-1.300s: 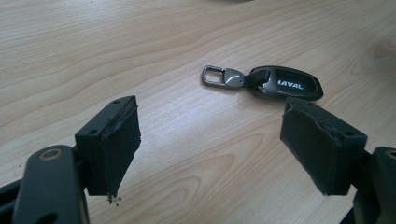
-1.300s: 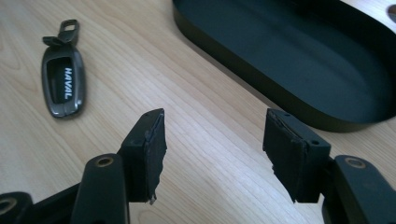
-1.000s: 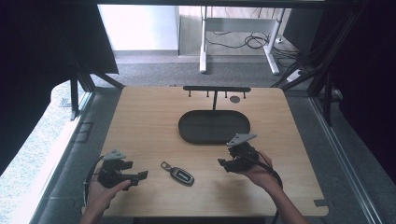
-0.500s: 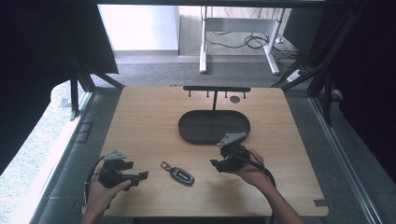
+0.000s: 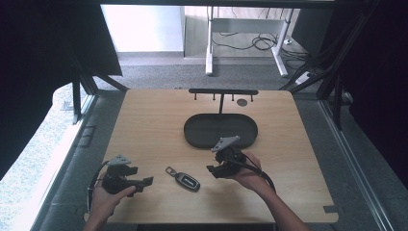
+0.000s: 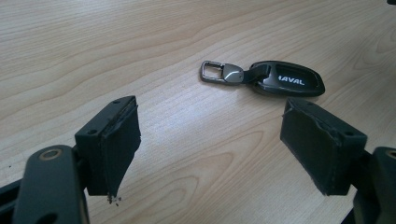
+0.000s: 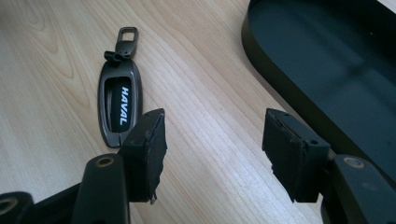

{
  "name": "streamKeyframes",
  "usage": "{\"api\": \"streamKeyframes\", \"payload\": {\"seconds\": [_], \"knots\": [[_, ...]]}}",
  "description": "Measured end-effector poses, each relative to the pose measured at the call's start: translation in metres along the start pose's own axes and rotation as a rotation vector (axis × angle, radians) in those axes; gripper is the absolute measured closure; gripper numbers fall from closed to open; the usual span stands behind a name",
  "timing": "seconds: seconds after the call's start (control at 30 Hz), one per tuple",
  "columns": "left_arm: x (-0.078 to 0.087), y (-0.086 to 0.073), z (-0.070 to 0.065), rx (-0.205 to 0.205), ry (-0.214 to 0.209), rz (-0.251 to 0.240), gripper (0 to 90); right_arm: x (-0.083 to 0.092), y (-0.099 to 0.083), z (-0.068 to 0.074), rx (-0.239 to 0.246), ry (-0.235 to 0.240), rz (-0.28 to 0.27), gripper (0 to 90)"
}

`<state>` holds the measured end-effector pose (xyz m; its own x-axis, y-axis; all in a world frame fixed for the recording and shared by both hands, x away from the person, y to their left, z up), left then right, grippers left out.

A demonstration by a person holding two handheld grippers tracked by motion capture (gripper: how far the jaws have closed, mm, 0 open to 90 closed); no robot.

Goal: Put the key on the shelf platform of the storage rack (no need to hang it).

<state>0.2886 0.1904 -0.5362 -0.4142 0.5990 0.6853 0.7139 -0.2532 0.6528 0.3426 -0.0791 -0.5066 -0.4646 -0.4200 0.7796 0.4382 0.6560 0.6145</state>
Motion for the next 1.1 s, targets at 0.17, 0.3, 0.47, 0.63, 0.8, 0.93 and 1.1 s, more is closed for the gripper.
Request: {"api": "streamKeyframes", "payload": {"seconds": [0.17,0.3,0.47,0.63,0.8,0.93,1.1], "knots": [[-0.001,0.0,0.0,0.001,-0.003,0.002,20.2,-0.002,0.003,0.004,0.009,0.007,0.003,39.9],[-0.001,0.0,0.0,0.0,-0.003,0.003,20.2,-0.004,0.004,0.008,0.022,0.013,0.007,39.9],[-0.001,0.0,-0.001,0.0,-0.004,0.003,20.2,-0.007,0.006,0.012,0.036,0.024,0.013,39.9],[-0.002,-0.001,-0.001,0.002,-0.003,0.005,20.2,-0.009,0.009,0.016,0.043,0.033,0.006,40.0],[-0.002,-0.001,-0.001,-0.007,-0.003,0.009,20.2,-0.012,0.011,0.022,0.06,0.046,0.009,40.1],[-0.002,-0.001,-0.001,-0.008,-0.005,0.008,20.2,-0.014,0.013,0.028,0.072,0.056,0.013,40.0],[-0.003,-0.001,-0.002,-0.006,-0.008,0.012,20.2,-0.016,0.014,0.031,0.08,0.064,0.02,39.9]]}}
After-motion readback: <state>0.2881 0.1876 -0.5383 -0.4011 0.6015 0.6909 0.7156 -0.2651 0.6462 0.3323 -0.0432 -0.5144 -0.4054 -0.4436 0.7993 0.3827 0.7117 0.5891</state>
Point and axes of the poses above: each handheld gripper's, and its own axes: x roughly backward along the jaws, y roughly out of its top, z roughly to its left, the point moved 8 cm from there along -x, roughly forward along the jaws, and after that the axes turned 5 degrees about -y, right-handed, at the moved point
